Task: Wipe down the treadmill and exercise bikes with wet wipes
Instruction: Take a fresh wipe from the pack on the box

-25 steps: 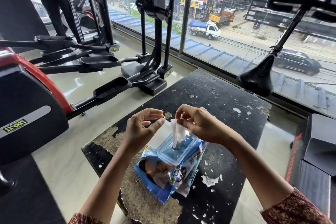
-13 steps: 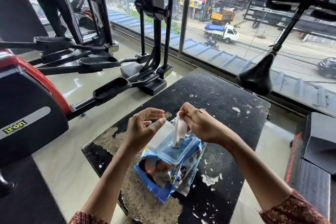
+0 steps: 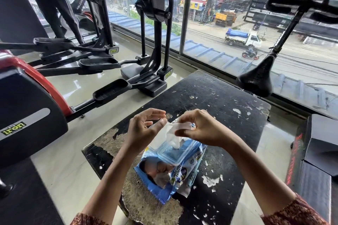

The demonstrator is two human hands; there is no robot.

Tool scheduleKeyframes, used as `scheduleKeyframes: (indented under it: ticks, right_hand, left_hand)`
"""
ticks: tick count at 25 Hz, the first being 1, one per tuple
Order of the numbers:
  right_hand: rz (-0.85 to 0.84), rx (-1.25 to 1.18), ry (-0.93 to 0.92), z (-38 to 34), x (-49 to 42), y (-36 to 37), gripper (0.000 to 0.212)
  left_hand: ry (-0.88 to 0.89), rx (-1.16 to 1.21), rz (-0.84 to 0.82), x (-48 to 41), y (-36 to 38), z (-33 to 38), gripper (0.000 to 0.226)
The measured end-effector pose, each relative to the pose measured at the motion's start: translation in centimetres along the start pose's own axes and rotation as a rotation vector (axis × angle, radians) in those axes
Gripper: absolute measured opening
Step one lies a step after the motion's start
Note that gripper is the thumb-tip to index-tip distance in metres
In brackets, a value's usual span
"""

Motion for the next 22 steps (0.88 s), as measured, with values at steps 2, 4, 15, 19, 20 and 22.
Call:
scheduleKeyframes:
  ticks: [2, 4, 15, 19, 20, 22]
  right_hand:
    - [0.035, 0.038, -0.023, -0.4, -0.2, -0.4, 0.010]
    - [0.095, 0.023, -0.002, -0.4, -0.4, -0.9, 0.010]
    - [0.507, -0.168, -0.089, -1.7, 0.6, -3.5, 0.011]
    - [0.633, -0.066, -0.165, -2.8, 1.2, -4.4, 0.018]
    - [0.656, -0.063, -0.175, -3.0, 1.2, -4.6, 0.018]
    - [0.727, -0.078, -0.201, -3.2, 1.5, -5.1, 0.014]
  left_hand:
    - [0.001, 0.002, 0.008, 0.1, -0.1, 0.0, 0.022]
    - [-0.003, 0.000, 0.011, 0.1, -0.1, 0.1, 0.021]
    - [0.000, 0.013, 0.023, 0.2, -0.3, 0.6, 0.017]
    - [-0.003, 0.012, 0.018, 0.2, -0.2, 0.7, 0.017]
    - [-0.003, 0.009, 0.019, 0.1, -0.2, 0.7, 0.016]
    - [-0.001, 0.001, 0.021, 0.0, -0.3, 0.8, 0.013]
Point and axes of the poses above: each hand's wrist, its own x-axis away from the middle knuckle, its own y-axis out of the palm, z = x × y, the point moved 8 cm from there along -x, towards the middle knuckle, and after that the axes turned 10 degrees about -y, right-handed, at the moved point
